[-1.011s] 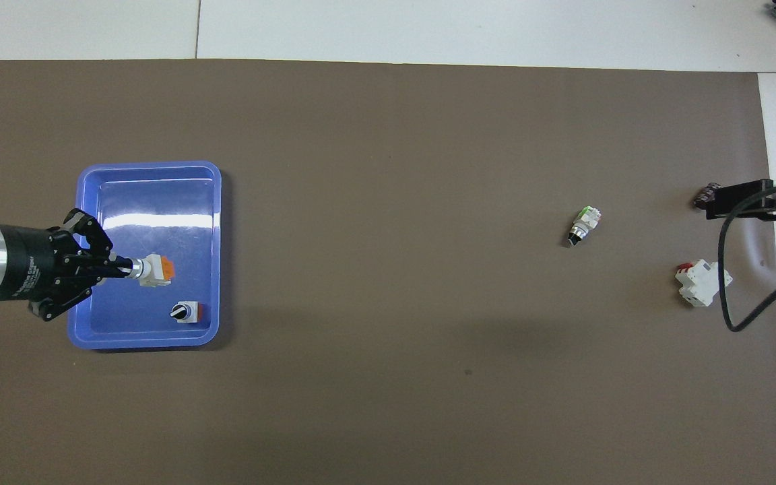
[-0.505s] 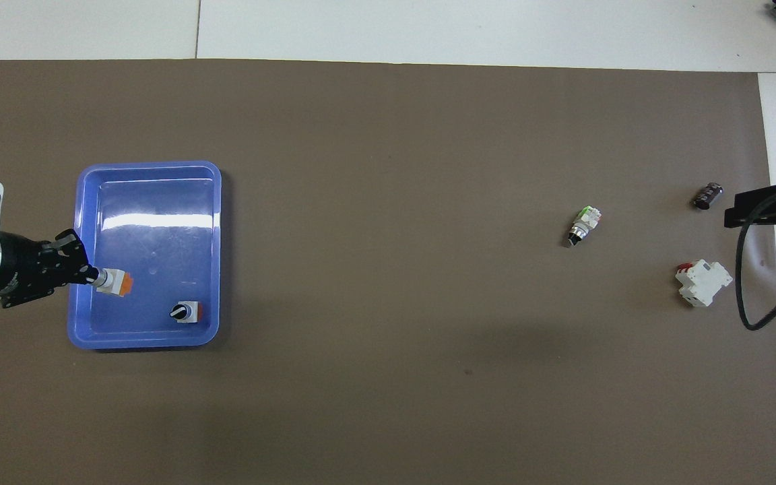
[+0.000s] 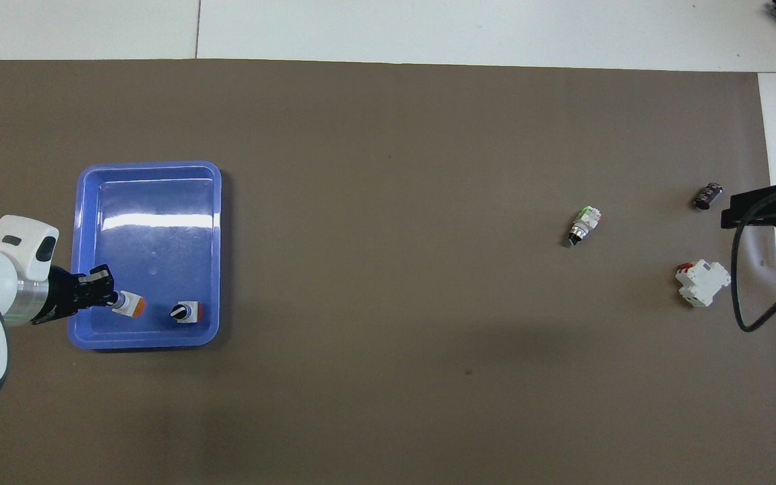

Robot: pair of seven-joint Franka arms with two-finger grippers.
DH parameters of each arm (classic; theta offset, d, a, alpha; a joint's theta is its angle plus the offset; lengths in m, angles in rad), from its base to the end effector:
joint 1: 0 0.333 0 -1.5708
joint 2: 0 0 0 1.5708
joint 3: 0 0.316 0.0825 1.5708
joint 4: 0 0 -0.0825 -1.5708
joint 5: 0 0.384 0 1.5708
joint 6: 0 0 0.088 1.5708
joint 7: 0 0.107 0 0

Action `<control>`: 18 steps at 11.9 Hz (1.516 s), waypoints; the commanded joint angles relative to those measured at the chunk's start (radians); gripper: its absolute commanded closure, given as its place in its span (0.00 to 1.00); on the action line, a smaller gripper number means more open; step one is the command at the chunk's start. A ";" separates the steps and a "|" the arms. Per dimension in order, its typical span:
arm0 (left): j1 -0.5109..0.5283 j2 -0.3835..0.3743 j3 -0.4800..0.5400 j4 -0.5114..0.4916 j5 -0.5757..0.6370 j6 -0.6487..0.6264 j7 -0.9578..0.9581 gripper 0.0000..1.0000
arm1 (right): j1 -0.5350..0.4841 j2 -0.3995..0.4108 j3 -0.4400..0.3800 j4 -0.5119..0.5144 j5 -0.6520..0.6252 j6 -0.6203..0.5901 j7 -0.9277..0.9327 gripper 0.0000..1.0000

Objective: Turn and place switch with both arms
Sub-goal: 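Lower the switch into the blue tray with the left gripper, then open the left gripper and withdraw it from the tray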

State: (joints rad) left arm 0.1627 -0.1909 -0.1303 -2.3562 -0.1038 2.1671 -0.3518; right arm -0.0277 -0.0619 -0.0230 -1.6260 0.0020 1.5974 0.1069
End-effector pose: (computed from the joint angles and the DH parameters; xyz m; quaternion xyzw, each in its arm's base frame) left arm 0.4737 0.0106 0.4046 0.9749 0.2205 -0.0044 0.0303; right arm 0.5371 -0.0274 0.6345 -0.9968 0.0787 -0.0166 0.0022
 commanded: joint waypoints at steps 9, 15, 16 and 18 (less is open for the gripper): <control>-0.065 0.027 -0.002 -0.054 0.019 0.088 -0.128 0.11 | 0.003 -0.012 0.000 -0.011 -0.020 -0.008 0.020 0.00; -0.078 0.038 -0.003 0.155 0.019 -0.082 -0.058 0.01 | 0.003 -0.012 0.001 -0.011 -0.011 -0.010 0.020 0.00; -0.100 0.038 -0.003 0.181 0.019 -0.110 -0.015 0.01 | 0.005 -0.013 0.002 -0.011 -0.013 -0.010 0.019 0.00; -0.138 0.028 -0.005 0.227 0.019 -0.163 0.048 0.01 | 0.005 -0.026 0.000 -0.031 -0.016 -0.005 0.026 0.00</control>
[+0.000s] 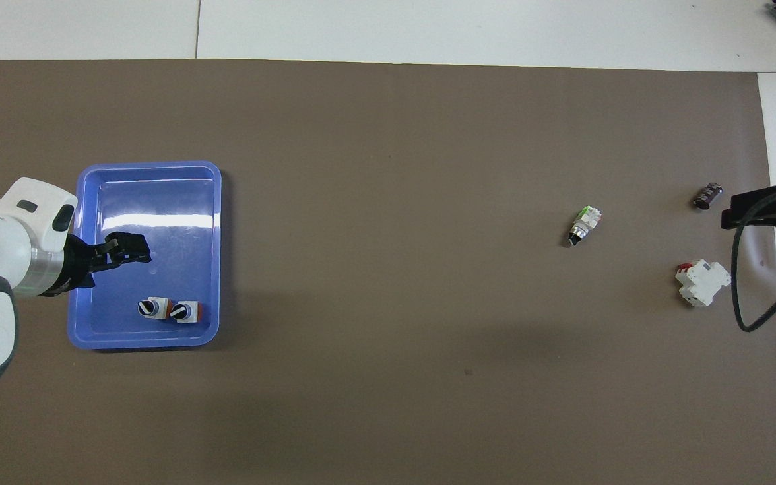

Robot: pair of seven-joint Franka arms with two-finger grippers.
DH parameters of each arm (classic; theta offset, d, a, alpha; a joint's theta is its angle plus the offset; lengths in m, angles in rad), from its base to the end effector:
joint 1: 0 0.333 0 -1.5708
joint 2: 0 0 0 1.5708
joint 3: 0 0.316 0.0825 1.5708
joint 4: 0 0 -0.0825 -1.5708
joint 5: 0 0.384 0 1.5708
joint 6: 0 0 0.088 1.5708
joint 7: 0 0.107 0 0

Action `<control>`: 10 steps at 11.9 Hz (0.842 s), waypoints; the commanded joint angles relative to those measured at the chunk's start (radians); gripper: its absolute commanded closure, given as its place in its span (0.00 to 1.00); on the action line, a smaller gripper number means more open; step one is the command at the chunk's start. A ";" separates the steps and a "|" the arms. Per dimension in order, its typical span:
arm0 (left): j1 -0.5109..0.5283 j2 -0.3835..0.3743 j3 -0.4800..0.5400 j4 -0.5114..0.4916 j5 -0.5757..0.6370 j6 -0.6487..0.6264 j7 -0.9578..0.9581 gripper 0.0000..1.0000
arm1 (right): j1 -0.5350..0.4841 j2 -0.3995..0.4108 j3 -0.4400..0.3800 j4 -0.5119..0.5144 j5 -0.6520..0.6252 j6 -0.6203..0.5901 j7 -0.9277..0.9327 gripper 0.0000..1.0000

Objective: Turn and place switch with both arms
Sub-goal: 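Open the left gripper and withdraw it from the tray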

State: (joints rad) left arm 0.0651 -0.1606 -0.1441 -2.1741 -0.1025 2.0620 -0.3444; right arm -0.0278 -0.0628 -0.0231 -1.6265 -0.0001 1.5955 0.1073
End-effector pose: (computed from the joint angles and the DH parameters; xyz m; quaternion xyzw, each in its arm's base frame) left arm 0.5045 -0.0475 0.4648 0.9869 0.1557 0.0160 0.0384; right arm 0.5366 -0.0278 0.6346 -0.9967 0.0790 -0.0159 0.0011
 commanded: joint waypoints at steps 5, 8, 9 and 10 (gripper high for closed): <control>-0.114 0.006 0.008 0.187 0.018 -0.199 0.041 0.01 | 0.022 -0.017 0.003 -0.010 -0.028 -0.058 0.057 0.00; -0.159 0.045 0.027 0.281 0.017 -0.255 0.044 0.01 | 0.022 -0.015 0.003 0.004 -0.018 -0.077 0.072 0.00; -0.221 0.059 0.109 0.324 0.017 -0.284 0.045 0.01 | 0.016 -0.014 0.002 0.005 -0.009 -0.072 0.083 0.00; -0.281 0.078 0.209 0.385 0.012 -0.325 0.051 0.01 | 0.016 -0.014 0.000 0.004 -0.011 -0.074 0.083 0.00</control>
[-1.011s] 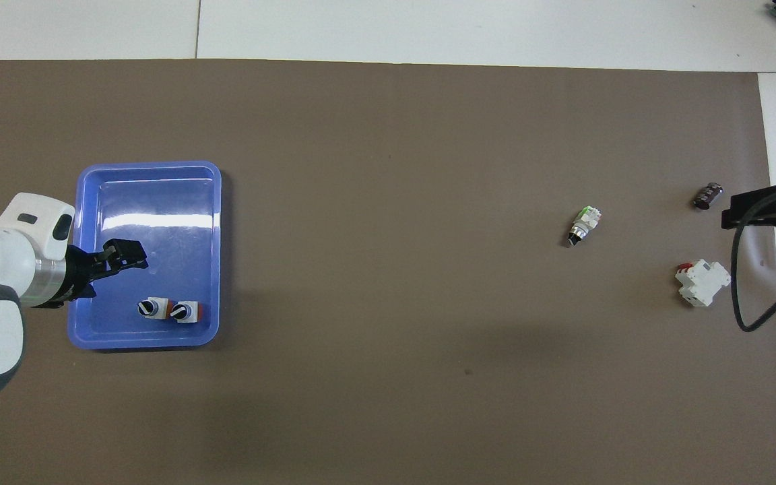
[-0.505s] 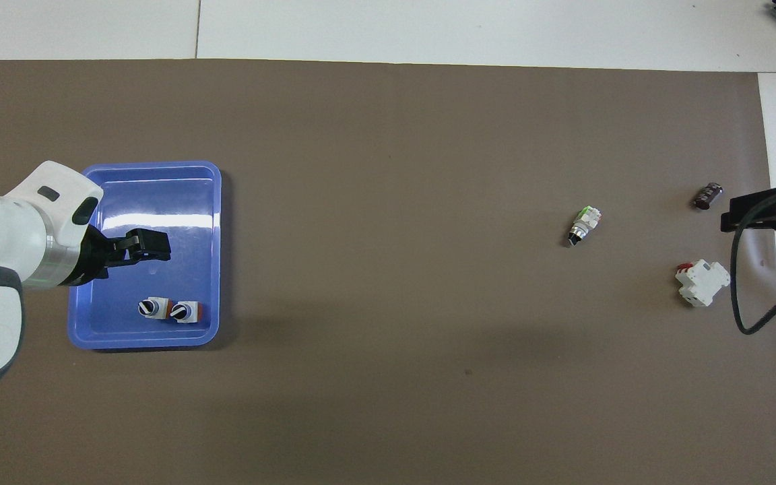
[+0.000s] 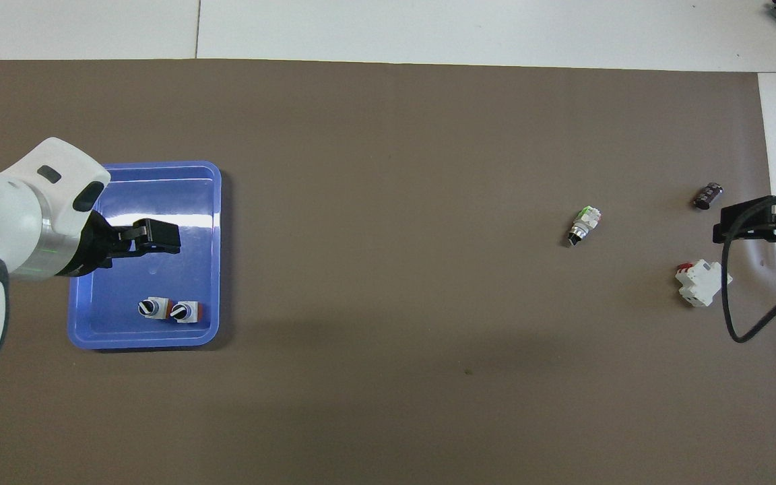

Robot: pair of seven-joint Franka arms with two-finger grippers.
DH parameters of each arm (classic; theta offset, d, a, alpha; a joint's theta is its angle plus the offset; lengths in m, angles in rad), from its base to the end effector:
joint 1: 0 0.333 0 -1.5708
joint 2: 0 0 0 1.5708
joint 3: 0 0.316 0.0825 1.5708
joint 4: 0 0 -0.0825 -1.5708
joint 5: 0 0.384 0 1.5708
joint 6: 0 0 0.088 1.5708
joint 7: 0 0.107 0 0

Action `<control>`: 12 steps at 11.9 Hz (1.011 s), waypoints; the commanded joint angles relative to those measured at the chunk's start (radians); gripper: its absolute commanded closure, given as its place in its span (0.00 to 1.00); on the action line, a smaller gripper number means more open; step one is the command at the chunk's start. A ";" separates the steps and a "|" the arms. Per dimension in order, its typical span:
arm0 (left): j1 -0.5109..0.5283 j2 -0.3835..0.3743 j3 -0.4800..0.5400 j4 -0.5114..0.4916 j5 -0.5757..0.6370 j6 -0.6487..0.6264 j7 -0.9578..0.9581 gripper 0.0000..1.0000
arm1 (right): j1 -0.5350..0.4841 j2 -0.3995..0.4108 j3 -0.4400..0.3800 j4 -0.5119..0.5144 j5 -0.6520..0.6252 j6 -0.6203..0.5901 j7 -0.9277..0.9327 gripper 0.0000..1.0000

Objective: Turn and place switch with both arms
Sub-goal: 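Open the left gripper and withdraw it from the tray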

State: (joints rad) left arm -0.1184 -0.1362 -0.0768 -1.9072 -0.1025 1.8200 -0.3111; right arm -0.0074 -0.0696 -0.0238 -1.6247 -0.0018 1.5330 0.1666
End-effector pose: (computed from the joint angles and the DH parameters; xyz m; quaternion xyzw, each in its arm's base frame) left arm 0.5129 -0.1120 0.5593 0.9963 0.0695 0.0124 0.0494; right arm 0.5283 -0.0172 0.6336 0.9951 -0.0987 -0.0110 0.0008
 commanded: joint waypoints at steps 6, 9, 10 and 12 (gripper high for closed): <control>0.064 0.183 0.113 0.437 0.010 -0.327 0.271 0.01 | -0.008 -0.012 0.001 -0.011 -0.007 -0.005 0.019 0.00; 0.123 0.181 0.051 0.496 0.015 -0.375 0.280 0.01 | -0.010 -0.018 -0.002 -0.026 -0.007 0.019 0.024 0.00; 0.123 0.149 0.051 0.459 0.014 -0.392 0.274 0.01 | -0.009 -0.018 -0.002 -0.026 -0.007 0.019 0.021 0.00; 0.120 0.089 0.051 0.360 0.013 -0.381 0.282 0.01 | -0.014 0.003 -0.002 0.011 0.008 0.007 0.025 0.00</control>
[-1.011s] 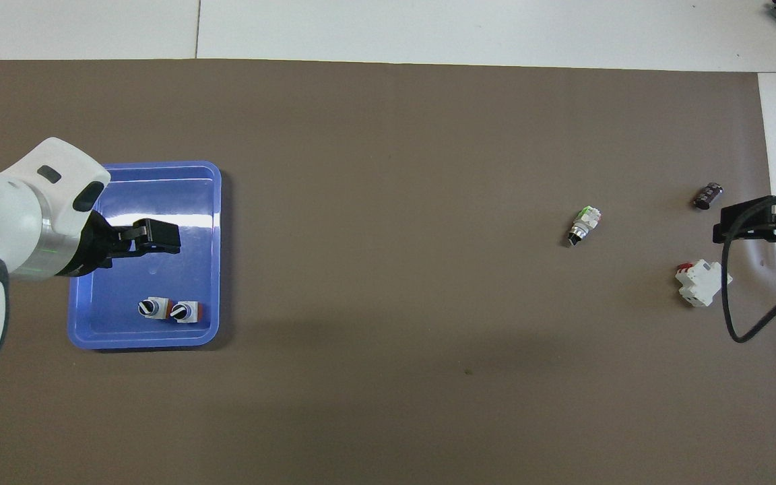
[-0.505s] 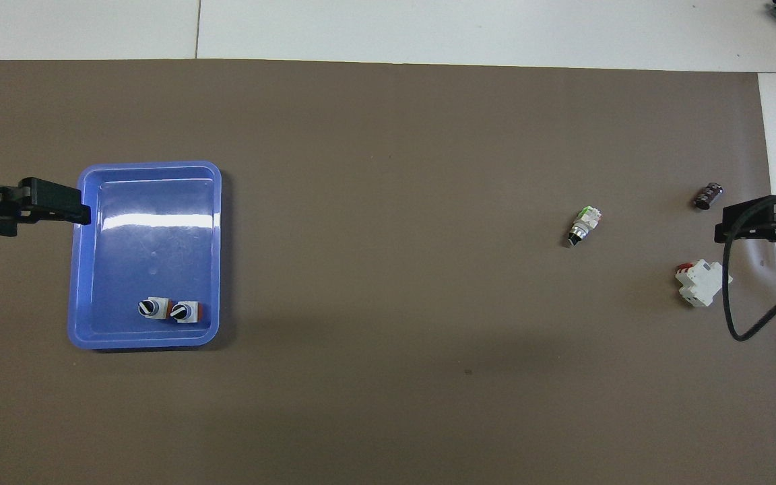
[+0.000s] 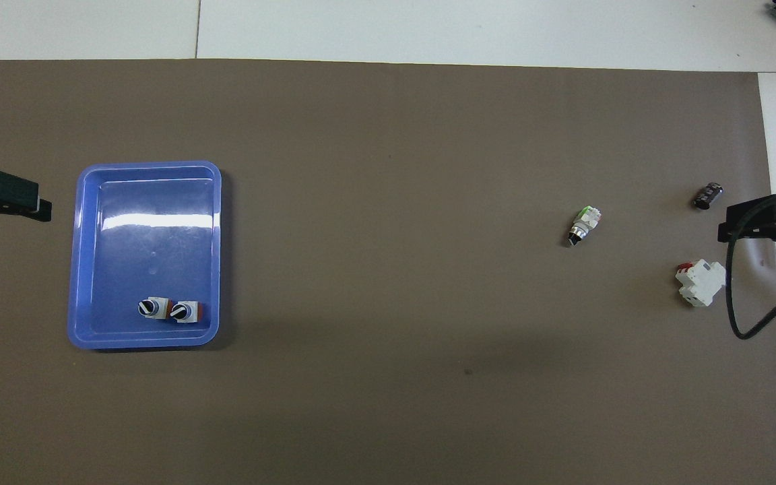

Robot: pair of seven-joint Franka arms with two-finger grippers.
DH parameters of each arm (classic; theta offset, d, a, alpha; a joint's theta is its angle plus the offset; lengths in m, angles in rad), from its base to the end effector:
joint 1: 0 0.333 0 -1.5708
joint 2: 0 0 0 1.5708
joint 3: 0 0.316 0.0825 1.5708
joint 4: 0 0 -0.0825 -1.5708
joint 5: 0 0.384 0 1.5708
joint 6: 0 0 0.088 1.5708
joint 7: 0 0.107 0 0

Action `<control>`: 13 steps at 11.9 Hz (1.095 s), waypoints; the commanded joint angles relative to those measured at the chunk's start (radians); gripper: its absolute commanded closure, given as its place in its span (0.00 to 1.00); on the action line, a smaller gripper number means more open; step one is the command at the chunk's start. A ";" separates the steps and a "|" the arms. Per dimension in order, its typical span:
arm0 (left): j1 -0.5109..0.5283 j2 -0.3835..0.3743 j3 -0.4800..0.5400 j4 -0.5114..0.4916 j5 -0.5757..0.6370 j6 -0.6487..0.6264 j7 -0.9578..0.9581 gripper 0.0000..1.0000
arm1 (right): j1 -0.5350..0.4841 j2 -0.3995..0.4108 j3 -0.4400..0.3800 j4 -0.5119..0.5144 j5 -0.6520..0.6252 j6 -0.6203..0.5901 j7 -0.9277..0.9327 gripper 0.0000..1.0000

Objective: Turn and place switch with both arms
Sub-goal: 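Open the left gripper and withdraw it from the tray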

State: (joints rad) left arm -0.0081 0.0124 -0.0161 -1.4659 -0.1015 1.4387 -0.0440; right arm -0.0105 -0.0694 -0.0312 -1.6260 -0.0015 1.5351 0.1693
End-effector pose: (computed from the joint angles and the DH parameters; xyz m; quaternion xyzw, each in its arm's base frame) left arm 0.5443 -0.0250 0.6558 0.9985 0.0042 -0.0215 0.0498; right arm 0.5284 -0.0228 0.6330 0.9944 -0.1053 -0.0108 0.0004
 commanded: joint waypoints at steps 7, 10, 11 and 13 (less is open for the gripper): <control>0.019 -0.077 -0.001 -0.108 0.035 0.017 0.009 0.01 | 0.011 0.010 0.011 0.005 -0.060 0.060 0.021 0.00; 0.014 -0.071 -0.002 -0.094 0.100 0.034 0.001 0.01 | 0.006 0.003 0.008 0.006 -0.043 0.059 0.013 0.00; 0.016 -0.072 -0.004 -0.097 0.098 0.034 -0.001 0.01 | 0.009 0.002 0.008 0.003 -0.043 0.043 0.013 0.00; 0.017 -0.069 -0.004 -0.090 0.091 0.037 0.001 0.01 | 0.009 0.000 0.008 0.005 -0.043 0.045 0.013 0.00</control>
State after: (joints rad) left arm -0.0024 -0.0405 -0.0105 -1.5403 -0.0233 1.4572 -0.0417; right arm -0.0027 -0.0610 -0.0242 -1.6204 -0.0401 1.5825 0.1695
